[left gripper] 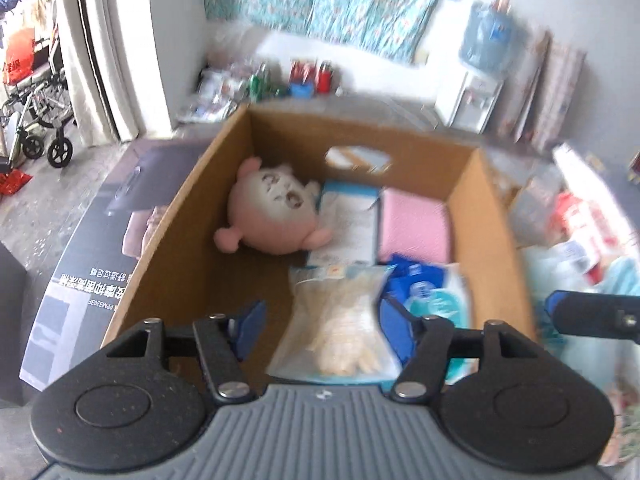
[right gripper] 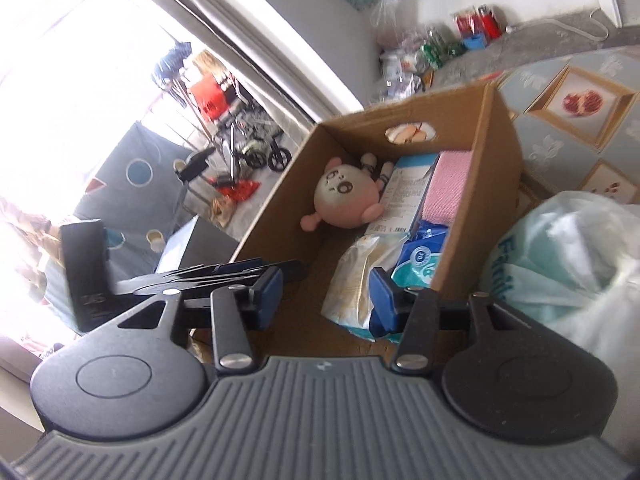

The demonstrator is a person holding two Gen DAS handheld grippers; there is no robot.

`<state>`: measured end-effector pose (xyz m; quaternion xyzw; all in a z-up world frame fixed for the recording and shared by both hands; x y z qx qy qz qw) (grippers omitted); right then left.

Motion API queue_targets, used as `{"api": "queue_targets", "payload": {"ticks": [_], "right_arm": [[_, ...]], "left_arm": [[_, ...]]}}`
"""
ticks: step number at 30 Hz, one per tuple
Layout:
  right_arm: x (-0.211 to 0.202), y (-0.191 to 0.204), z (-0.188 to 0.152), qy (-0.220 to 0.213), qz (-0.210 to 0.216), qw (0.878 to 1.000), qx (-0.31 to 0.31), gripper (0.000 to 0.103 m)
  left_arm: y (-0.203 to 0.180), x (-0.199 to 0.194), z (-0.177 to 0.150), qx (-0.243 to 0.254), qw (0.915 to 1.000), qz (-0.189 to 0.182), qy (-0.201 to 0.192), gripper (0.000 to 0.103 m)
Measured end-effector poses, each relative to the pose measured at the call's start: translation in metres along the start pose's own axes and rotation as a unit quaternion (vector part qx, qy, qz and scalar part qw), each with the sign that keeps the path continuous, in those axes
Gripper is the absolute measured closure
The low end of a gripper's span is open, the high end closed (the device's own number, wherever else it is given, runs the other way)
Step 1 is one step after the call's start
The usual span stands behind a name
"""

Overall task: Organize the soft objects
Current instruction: 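Move both grippers to the light-blue knitted cloth beside the bed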

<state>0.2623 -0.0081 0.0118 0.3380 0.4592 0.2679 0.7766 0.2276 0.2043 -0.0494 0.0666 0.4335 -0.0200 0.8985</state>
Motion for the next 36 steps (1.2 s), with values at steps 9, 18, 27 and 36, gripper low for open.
{"api": "queue_targets", "payload": {"ticks": [9,18,27,36], "right_arm": [[-0.125,-0.058,0.007,-0.09,-0.053,0.994,0.014,0.049],[-0.233,-0.194,0.016,-0.228,-0.124,0.948,0.184,0.045],[-0.202,-0.293,0.023,-0.279,-0.149,0.902,0.294,0.045],[-0.12,-0.365,0.046,-0.287,-0.172,0.873,0.355,0.045]], "left_arm": [[-0.078,-0.063,-0.003,0.017,0.9946,-0.054,-0.087,0.031],[-0.211,-0.049,0.011,0.137,0.9747,-0.119,-0.131,0.029],[-0.305,0.015,0.047,0.3,0.9389,-0.106,-0.132,0.031],[-0.314,0.08,0.081,0.33,0.9349,-0.094,-0.09,0.05]]}}
Point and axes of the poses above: each gripper's, at about its wrist camera, not at the fingertips, and x roughly the way its jaws point, y to its left, z to its top, the point moved 9 cm from there along x, roughly the way its jaws point, and after that the axes turned 15 degrees about x, right-handed, at the moved point
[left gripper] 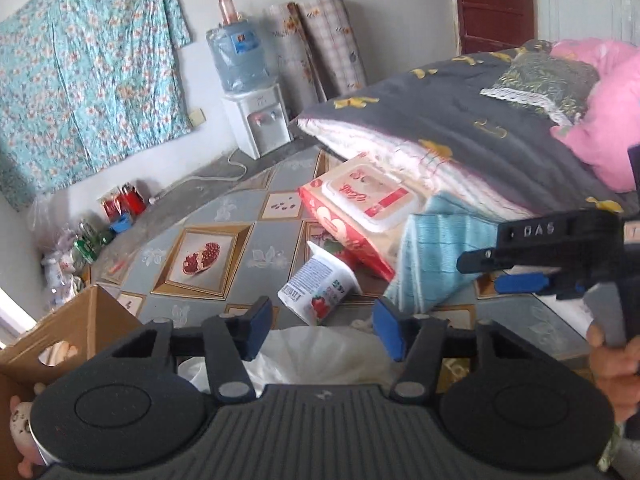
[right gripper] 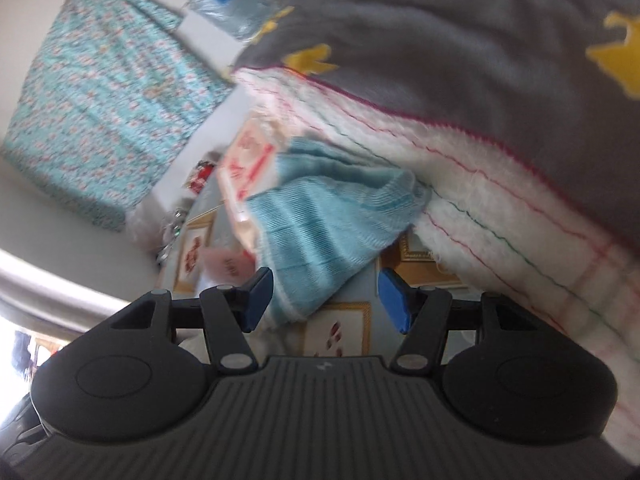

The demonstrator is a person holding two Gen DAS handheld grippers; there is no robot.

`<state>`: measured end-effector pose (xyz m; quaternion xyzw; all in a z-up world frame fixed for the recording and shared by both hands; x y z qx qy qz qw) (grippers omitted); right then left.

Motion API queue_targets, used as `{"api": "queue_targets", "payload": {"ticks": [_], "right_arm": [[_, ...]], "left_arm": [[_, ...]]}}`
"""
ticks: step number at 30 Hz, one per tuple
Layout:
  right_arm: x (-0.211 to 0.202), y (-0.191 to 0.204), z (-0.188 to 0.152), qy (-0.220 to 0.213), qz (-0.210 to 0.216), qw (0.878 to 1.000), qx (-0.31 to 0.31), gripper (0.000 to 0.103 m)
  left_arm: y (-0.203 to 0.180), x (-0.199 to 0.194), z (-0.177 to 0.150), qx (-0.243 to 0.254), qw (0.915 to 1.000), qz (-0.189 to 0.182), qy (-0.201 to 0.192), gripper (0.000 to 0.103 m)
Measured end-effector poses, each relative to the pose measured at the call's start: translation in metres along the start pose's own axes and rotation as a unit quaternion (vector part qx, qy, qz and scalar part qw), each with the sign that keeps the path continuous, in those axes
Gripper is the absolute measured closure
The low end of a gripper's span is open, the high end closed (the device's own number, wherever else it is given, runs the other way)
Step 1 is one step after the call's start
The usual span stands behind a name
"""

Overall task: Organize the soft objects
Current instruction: 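Move both grippers to the light-blue knitted cloth beside the bed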

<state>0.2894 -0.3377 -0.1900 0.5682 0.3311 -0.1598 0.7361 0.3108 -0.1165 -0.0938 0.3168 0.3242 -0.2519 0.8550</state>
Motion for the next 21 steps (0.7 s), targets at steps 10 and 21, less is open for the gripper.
{"api": "queue_targets", "payload": {"ticks": [10,21], "right_arm": [[0.054,0.003,0.011,-0.067,0.039,0.996,0.053,0.051],[0.039,-0.006,0.013,-0.074,0.064,0.993,0.059,0.089]], "left_arm": [[0.013,0.015,-0.016,-0.027,0.9994,-0.019,0.011,0.055],[0.005,0.002,-0.017,-0.043,0.9981,-0.044,-0.006,0.055]]}}
Point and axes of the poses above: each gripper's, at about its wrist camera, not at the fingertips, and x roughly the way its jaws point, y to its left, z to its top, the point moved 9 cm from there along x, roughly the way its jaws point, and after that the axes turned 15 degrees about x, right-handed, at the moved point
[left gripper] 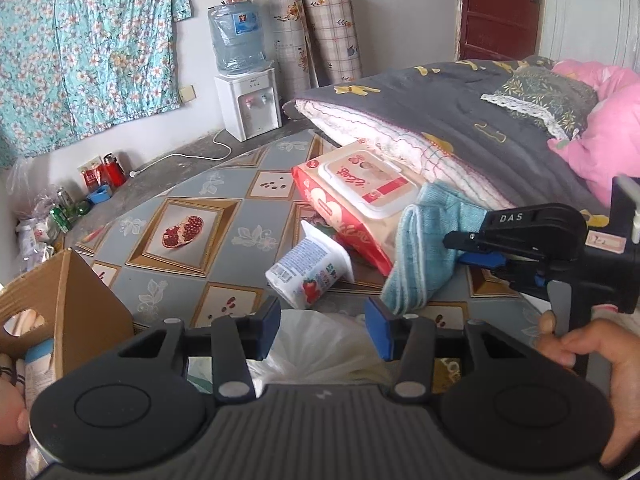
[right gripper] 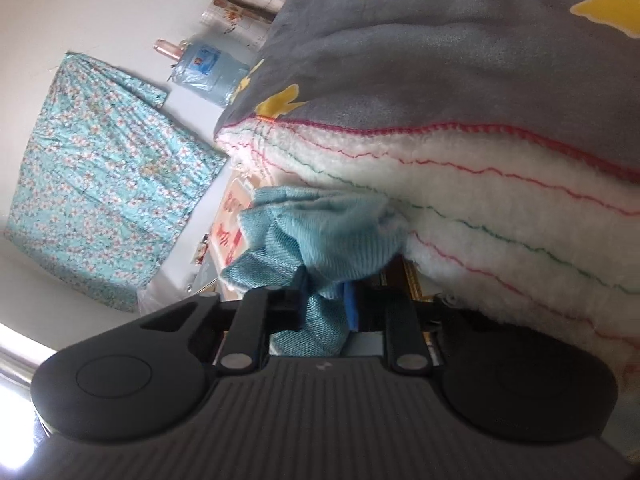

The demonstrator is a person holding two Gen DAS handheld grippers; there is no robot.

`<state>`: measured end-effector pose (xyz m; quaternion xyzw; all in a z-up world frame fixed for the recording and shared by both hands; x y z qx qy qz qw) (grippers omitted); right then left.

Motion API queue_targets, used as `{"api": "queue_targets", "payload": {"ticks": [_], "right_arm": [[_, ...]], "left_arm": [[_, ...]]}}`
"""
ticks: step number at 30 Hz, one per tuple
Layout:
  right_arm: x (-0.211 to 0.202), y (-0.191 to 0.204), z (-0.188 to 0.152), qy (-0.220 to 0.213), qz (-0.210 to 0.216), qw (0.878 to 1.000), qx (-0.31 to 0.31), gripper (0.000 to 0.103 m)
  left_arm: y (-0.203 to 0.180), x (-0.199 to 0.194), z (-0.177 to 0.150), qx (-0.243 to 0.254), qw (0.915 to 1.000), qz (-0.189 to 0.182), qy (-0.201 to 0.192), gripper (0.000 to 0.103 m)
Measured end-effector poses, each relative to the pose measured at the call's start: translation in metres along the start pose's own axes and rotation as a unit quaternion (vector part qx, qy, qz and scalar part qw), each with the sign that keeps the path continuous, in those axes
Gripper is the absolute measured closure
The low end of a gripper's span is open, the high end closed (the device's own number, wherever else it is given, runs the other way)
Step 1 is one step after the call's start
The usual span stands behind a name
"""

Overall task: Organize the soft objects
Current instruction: 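Move both grippers to the light-blue knitted cloth beside the bed, then grasp the light-blue cloth with the left gripper while the right gripper grasps it too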

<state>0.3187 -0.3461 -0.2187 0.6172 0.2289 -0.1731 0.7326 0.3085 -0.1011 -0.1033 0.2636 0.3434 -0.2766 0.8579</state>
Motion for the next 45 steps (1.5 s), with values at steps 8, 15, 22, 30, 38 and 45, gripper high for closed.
{"api": "queue_targets", "payload": {"ticks": [8,15,22,30,38,45], "right_arm": [[-0.061,0.016,0.0,0.02,0.04,0.999,-0.027,0.09],[-0.107,-0.02,-0.002,0.052,0.028,0.998,-0.006,0.09],[-0.122,-0.033,-0.004,0.078,0.028,0.997,0.003,0.09],[-0.114,-0.033,0.007,0.097,0.035,0.994,0.022,0.081],[-0.115,-0.028,0.013,0.1,0.038,0.994,0.009,0.074],[-0.125,-0.027,0.015,0.103,0.048,0.993,0.017,0.064]], "left_arm": [[-0.034,-0.005,0.007,0.047,0.9981,-0.038,-0.014,0.051],[-0.09,-0.005,0.011,0.129,0.9885,-0.077,-0.02,0.047],[-0.136,0.009,0.011,0.198,0.9739,-0.11,-0.017,0.047],[-0.147,0.036,0.029,0.195,0.9718,-0.133,-0.008,0.048],[-0.154,0.073,0.035,0.213,0.9693,-0.122,0.02,0.048],[-0.162,0.099,0.032,0.236,0.964,-0.113,0.048,0.053]]}}
Point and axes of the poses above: each gripper's, at about its wrist camera, not at the fingertips, and x roughly the way its jaws point, y to its left, z to its top, the point moved 9 cm from there along x, roughly the way its jaws point, and after that the axes turned 15 degrees about x, right-handed, at the moved point
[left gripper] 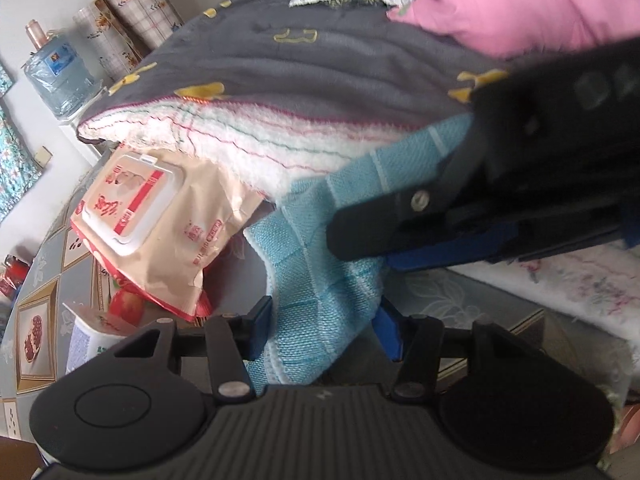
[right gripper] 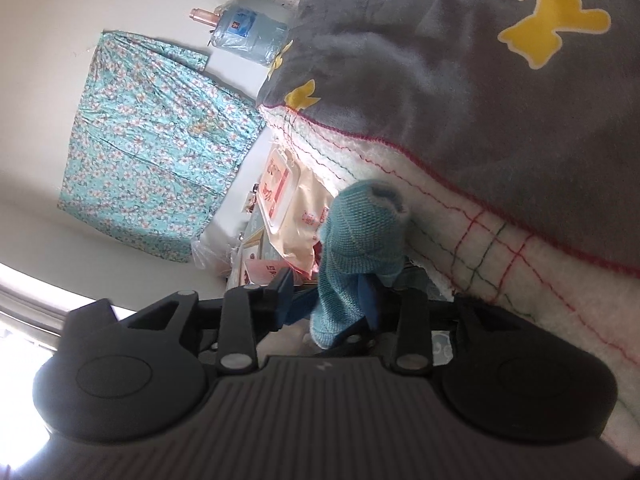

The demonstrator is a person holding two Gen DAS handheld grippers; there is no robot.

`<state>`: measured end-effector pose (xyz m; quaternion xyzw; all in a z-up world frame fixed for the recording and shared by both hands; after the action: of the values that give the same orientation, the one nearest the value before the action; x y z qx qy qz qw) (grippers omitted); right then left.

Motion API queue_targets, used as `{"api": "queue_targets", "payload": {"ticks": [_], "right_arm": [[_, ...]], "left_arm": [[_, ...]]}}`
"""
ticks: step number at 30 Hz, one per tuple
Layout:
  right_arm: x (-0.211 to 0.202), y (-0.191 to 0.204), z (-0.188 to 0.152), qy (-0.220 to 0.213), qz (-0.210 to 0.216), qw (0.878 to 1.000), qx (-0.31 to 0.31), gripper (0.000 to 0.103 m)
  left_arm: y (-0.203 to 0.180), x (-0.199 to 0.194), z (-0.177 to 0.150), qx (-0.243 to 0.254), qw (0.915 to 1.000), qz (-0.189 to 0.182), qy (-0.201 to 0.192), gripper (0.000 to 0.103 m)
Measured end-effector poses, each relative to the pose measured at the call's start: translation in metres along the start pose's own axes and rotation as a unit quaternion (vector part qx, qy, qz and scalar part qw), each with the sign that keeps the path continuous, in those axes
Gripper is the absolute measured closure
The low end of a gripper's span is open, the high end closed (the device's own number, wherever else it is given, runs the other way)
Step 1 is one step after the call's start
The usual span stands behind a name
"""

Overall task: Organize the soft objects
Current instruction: 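Grasp the light-blue cloth with the left gripper while the right gripper grasps it too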

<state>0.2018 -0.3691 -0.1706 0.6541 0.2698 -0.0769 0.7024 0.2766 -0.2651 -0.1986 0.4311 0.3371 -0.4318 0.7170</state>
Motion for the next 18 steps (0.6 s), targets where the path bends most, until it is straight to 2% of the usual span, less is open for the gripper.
{"api": "queue_targets", "payload": {"ticks": [2,3,6,11,15,18], "right_arm": [[-0.004,0.0,-0.001,-0.005,-0.001,1.0,-0.002,0.062],[-0.006,0.001,-0.003,-0.009,-0.003,1.0,-0.005,0.061],[-0.014,-0.001,-0.007,-0.021,-0.007,1.0,-0.007,0.055],[-0.011,-0.003,-0.001,-0.028,-0.013,0.999,0.019,0.054],[-0.017,0.014,0.003,-0.038,0.019,0.999,0.032,0.05],[-0.027,0.038,-0.001,-0.039,0.051,0.998,0.019,0.05]], "left_arm": [[0.0,0.003,0.0,-0.004,1.0,-0.004,0.0,0.061],[0.001,0.003,0.0,-0.009,0.9999,-0.006,-0.001,0.07],[0.008,-0.001,0.001,-0.023,0.9997,-0.003,-0.005,0.085],[0.022,-0.02,0.002,-0.049,0.9983,0.003,-0.031,0.088],[0.029,-0.052,0.005,-0.055,0.9967,0.019,-0.058,0.089],[0.034,-0.081,0.008,-0.06,0.9946,0.035,-0.077,0.089]]}}
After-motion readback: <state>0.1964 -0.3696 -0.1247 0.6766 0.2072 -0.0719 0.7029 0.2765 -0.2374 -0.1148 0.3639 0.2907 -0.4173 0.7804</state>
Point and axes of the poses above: each gripper's, at about its wrist camera, not at the fingertips, and x roughly the way its jaws point, y to its left, z to its top, the point moved 9 cm from there along x, roughly the way its jaws point, and after that the axes turned 15 degrees about x, right-handed, at the moved point
